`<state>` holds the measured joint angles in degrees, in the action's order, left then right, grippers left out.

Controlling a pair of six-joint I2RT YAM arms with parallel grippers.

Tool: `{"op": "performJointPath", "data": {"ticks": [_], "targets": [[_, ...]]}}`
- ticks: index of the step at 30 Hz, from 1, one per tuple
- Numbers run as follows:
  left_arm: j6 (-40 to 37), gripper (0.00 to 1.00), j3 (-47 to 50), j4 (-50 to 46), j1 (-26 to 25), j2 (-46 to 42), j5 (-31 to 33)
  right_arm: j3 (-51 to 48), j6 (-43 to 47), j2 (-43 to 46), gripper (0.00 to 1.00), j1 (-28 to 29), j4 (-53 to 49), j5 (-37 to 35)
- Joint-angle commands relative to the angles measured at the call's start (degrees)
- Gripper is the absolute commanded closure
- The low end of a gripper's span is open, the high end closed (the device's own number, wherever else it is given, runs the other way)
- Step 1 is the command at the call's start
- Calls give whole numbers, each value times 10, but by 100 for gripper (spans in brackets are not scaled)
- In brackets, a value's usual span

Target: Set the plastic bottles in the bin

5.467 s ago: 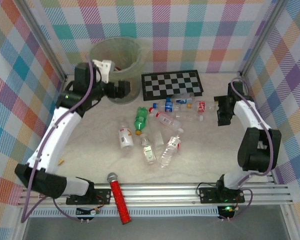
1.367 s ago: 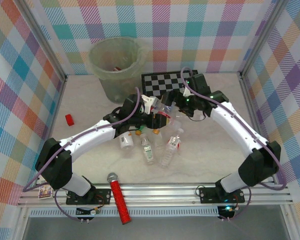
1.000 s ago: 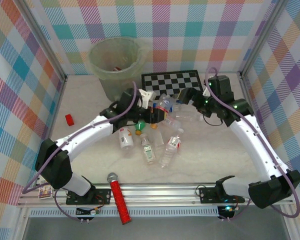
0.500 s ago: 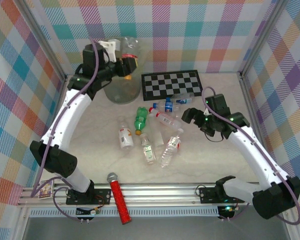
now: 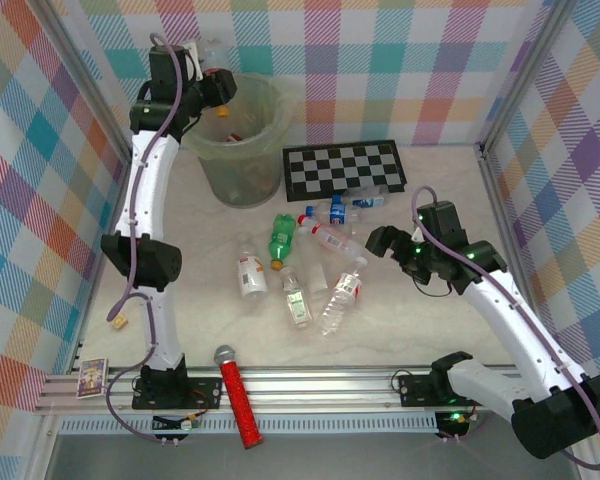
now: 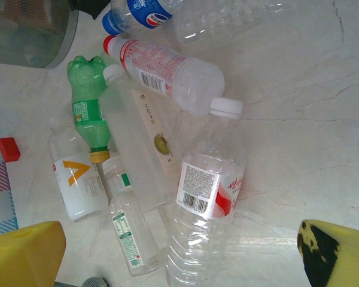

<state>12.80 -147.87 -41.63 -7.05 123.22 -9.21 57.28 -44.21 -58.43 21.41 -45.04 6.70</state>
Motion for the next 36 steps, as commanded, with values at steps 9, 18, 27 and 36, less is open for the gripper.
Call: {"op": "performJointPath", "data": {"ticks": [9,18,27,36], "targets": [[10,100,-5,-14,5,53,53,-26,4,32,1,3,9,-4],[3,87,-3,-31,4,78,43,-32,10,35,1,3,10,-10],[-2,37,6,-31,4,83,31,-29,4,34,1,2,13,-18],[-7,24,7,-35,4,78,23,-22,-12,21,1,2,20,-38]]}}
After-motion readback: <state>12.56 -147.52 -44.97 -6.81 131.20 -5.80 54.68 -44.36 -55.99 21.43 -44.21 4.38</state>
